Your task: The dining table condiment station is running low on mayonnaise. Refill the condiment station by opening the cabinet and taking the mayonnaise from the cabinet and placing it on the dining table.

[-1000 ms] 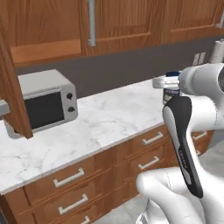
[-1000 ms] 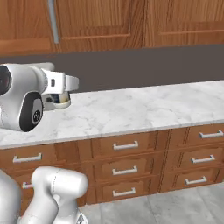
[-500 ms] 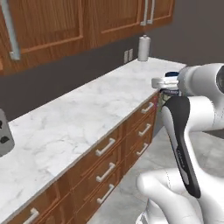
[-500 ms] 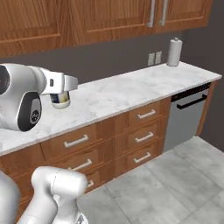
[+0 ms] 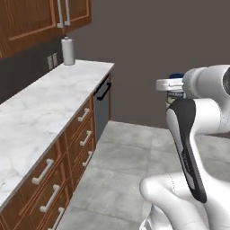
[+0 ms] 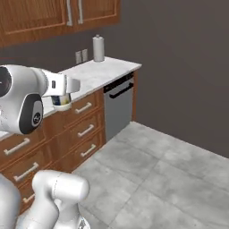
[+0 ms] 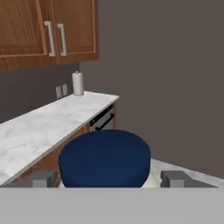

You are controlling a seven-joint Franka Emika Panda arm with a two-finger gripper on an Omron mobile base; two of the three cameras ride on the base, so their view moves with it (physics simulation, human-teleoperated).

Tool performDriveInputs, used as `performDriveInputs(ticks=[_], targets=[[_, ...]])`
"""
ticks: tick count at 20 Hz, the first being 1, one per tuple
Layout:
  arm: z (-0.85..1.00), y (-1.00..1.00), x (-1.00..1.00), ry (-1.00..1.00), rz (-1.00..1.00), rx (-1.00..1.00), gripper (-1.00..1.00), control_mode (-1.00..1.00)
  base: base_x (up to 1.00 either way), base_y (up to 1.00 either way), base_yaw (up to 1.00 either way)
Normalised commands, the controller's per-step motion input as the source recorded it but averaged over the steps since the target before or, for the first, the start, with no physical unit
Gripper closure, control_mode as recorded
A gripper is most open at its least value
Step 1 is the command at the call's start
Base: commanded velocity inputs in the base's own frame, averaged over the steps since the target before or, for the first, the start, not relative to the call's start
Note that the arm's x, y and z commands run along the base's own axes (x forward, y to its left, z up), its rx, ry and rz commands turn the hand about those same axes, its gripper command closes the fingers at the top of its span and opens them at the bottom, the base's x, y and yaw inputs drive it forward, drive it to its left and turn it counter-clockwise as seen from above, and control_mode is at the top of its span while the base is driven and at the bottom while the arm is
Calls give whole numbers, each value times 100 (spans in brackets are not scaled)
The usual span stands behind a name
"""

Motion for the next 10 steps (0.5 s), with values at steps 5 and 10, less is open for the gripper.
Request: performDriveInputs(ticks=[5, 10], targets=[[0, 0, 0, 0, 0, 0, 100, 100, 0, -51, -66], [0, 0, 0, 0, 0, 0, 100, 100, 3, -41, -68]])
